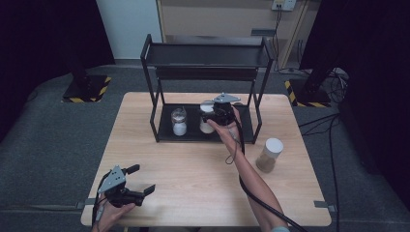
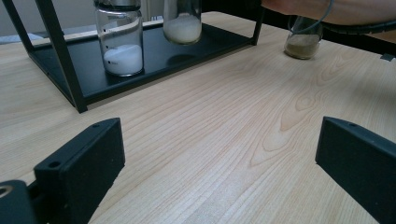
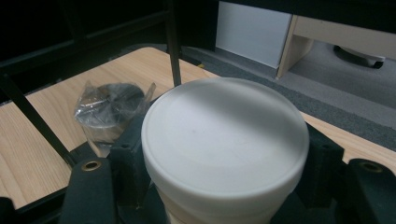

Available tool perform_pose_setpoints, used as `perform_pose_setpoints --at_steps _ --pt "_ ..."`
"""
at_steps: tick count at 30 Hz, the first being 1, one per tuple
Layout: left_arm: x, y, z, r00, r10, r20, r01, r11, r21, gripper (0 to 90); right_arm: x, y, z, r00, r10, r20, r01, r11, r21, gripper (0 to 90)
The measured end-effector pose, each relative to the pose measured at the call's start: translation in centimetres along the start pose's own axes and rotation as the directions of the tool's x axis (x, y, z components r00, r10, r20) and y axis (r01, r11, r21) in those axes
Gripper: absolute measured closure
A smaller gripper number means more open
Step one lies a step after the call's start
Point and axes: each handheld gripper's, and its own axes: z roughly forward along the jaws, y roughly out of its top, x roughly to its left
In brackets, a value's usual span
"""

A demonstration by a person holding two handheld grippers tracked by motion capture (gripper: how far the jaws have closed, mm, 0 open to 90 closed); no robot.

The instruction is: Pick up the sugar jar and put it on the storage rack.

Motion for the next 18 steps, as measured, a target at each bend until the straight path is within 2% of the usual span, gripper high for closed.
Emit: perform_pose_setpoints --at_steps 18 --pt "0.0 0.0 0.0 1.0000 0.001 -0.001 -0.001 1.0000 0.002 0.5 -0.2 -1.1 0.7 0.9999 0.013 0.007 -0.013 1.000 0.015 33.3"
